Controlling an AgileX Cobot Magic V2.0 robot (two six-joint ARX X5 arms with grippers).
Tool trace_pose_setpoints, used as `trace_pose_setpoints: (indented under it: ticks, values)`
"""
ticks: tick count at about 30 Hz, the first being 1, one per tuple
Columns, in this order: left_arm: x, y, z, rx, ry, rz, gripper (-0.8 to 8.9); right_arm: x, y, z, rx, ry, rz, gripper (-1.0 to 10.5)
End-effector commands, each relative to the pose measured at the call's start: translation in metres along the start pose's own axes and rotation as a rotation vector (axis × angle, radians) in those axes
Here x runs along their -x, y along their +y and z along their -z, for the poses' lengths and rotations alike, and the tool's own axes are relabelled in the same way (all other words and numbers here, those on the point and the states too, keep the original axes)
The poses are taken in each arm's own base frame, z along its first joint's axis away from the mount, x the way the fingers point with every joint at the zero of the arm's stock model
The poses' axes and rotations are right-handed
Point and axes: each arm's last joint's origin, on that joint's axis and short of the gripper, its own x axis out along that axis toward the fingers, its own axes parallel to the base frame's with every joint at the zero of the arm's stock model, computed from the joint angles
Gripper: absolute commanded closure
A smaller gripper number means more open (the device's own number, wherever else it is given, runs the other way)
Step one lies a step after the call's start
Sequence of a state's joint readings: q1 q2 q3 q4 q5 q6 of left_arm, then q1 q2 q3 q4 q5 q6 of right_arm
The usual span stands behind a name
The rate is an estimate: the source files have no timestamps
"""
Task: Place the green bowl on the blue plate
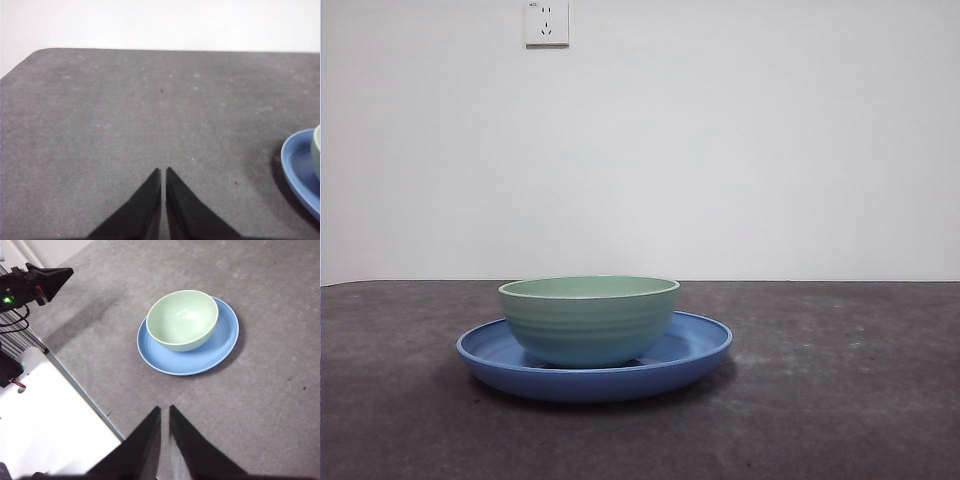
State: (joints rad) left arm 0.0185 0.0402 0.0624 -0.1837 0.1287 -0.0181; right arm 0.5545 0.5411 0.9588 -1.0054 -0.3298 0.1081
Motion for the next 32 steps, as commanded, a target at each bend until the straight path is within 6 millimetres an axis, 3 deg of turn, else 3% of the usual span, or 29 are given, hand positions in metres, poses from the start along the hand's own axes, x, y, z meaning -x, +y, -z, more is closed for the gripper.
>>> trace_pose_setpoints:
  ticks: [1, 32]
  values:
    - [0.0, 0.0, 0.003, 0.02, -0.019, -0.003, 7.98, 0.001, 0.001, -0.003, 0.013, -0.012, -0.009, 9.2]
    - [-0.003, 0.004, 0.015, -0.005, 0.02, -0.123, 7.98, 0.001, 0.001, -0.003, 0.013, -0.012, -0.009, 9.2]
